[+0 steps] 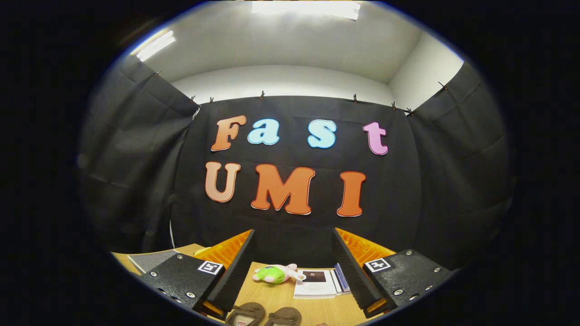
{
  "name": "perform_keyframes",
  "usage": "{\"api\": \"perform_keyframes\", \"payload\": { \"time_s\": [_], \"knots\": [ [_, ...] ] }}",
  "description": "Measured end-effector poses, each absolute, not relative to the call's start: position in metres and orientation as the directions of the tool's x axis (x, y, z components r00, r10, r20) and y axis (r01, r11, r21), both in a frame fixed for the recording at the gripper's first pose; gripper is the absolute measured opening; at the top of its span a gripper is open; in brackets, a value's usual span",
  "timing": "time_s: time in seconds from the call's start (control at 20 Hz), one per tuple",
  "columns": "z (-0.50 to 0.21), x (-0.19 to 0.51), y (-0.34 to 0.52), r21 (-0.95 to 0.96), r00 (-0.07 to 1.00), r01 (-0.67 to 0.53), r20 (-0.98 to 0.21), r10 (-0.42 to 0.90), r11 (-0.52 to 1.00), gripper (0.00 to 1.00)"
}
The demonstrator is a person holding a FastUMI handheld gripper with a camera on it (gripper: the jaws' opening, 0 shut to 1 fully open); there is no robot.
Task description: Open the storage box then place both shoes into the box .Put the left shoe in first, then the right shoe, with the right side of both shoes facing outward in a uniform manner.
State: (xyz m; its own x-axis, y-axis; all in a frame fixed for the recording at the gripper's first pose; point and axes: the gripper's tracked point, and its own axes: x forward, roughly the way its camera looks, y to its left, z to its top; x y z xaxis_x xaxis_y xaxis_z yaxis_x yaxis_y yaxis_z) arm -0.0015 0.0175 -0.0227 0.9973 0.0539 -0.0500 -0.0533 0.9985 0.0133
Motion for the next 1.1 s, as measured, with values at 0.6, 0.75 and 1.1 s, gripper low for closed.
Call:
{"api": "perform_keyframes", "payload": {
  "time_s": [0.6, 0.75, 1.1],
  "knots": [
    [-0.067, -0.002, 0.102, 0.227, 0.932, -0.277, -0.173, 0.319, 0.933, 0.98],
    [-0.093, 0.0, 0.128, 0.298, 0.889, -0.314, -0.241, 0.39, 0.901, 0.98],
    [-0.155, 0.001, 0.189, 0.501, 0.741, -0.328, -0.389, 0.547, 0.801, 0.98]
  ]
}}
